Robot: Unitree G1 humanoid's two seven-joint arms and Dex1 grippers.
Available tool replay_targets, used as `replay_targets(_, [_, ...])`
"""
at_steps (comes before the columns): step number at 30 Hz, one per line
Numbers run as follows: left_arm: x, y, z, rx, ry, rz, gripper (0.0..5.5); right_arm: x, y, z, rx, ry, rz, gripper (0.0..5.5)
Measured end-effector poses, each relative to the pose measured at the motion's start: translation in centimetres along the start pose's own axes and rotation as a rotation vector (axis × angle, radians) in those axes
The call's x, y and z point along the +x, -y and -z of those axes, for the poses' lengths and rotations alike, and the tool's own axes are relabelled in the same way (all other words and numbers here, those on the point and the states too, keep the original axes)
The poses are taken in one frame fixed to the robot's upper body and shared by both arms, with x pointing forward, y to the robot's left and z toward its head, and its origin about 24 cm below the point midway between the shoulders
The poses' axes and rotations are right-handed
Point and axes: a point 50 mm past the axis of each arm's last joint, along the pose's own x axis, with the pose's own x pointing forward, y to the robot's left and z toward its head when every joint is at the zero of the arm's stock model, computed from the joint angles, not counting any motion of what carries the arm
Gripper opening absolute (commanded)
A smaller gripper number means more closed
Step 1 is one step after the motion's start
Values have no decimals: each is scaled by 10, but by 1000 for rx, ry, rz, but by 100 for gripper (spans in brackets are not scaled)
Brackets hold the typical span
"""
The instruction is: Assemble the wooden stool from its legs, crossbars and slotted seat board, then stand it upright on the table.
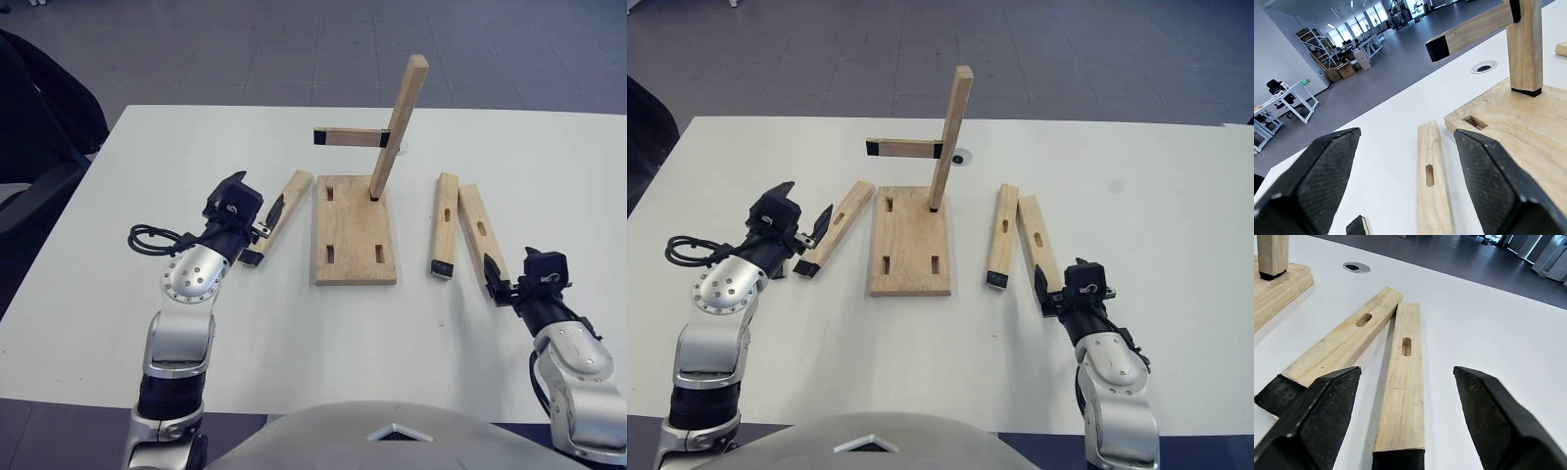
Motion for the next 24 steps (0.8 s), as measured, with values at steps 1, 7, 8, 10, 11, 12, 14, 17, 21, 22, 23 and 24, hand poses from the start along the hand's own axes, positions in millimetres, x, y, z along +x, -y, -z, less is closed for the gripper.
replay_targets(1, [0,2,0,-3,0,4,357,1,0,2,7,-9,-6,347])
replay_targets(7, [0,3,0,-6,-4,8,357,3,-1,19,56,-94,-24,347])
replay_targets(8, [1,4,0,-6,-6,10,357,5,-1,21,62,-108,-26,347])
replay_targets(10, [1,4,-1,-5,-2,13,357,7,-1,26,74,-143,-26,347])
replay_targets(11, [2,4,-2,-5,0,12,357,7,-1,27,77,-150,-26,347])
replay_targets(12, [2,4,-2,-4,2,10,357,8,-2,27,80,-159,-26,330])
replay_targets(14, [2,4,-2,-5,0,8,357,8,-3,28,85,-168,-26,298])
replay_targets(17, [3,3,-3,-4,3,6,357,7,-6,30,104,-173,-26,254])
replay_targets(21, [4,2,-5,0,13,-5,357,6,-8,32,129,-177,-21,205])
replay_targets(22, [4,2,-5,0,13,-8,357,6,-9,32,135,-177,-22,205])
replay_targets(23, [5,2,-5,0,13,-9,357,6,-9,32,141,-177,-21,205])
replay_targets(24, [5,1,-6,0,14,-11,357,7,-8,32,147,-178,-19,205])
